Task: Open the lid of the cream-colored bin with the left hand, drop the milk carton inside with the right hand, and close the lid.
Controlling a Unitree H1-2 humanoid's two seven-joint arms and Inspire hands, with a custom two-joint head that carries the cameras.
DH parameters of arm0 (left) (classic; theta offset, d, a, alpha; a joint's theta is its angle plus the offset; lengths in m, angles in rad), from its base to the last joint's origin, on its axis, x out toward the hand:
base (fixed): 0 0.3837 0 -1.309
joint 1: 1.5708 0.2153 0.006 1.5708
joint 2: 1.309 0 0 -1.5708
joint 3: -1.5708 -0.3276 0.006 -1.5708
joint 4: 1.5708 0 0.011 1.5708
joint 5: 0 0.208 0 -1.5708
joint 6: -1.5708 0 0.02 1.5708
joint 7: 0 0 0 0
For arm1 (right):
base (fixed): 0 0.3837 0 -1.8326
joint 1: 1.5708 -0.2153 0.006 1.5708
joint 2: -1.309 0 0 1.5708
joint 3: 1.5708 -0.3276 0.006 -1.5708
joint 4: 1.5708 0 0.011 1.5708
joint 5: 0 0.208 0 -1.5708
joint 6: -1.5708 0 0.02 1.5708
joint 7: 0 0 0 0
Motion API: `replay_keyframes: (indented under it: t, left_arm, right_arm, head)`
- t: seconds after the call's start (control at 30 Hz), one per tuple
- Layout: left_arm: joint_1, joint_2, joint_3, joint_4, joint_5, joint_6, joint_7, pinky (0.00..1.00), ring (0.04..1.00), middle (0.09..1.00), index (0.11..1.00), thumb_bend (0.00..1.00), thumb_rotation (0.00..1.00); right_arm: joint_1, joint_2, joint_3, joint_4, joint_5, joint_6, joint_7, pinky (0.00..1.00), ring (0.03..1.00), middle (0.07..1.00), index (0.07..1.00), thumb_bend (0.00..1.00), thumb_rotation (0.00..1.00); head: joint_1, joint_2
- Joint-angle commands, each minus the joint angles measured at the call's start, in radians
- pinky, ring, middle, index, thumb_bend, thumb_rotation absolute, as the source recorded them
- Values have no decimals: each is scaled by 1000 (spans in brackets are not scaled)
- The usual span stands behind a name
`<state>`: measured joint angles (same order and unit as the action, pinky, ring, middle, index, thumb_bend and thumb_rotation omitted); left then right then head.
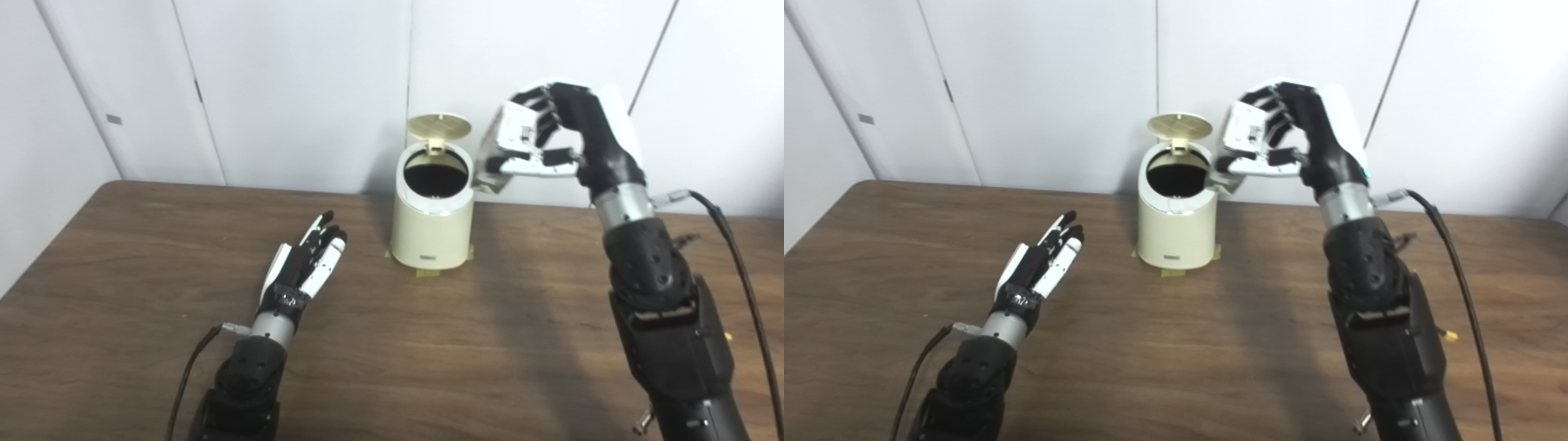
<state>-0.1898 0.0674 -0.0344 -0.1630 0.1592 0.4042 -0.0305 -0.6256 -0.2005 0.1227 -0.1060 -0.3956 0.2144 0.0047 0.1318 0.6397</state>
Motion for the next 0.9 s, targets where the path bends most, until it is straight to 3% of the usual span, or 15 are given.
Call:
replay_keyframes:
  t: [0.0,0.33,0.87]
  left_arm:
    - [-26,-11,2,-28,-1,-32,18,872,953,958,984,355,759]
    - [-11,-20,-10,-33,23,-24,29,888,946,971,986,370,775]
    - [-6,14,8,-26,-6,-40,19,896,965,973,985,349,791]
  right_arm:
    - [-72,4,-6,-1,20,-85,-7,314,374,487,527,514,0]
    - [-121,44,17,113,-25,-137,-45,312,372,494,538,512,0]
    - [-156,103,-9,251,-10,-187,-109,301,397,495,526,496,0]
  head:
    - [8,-1]
    - [-10,-3]
    - [-62,-4]
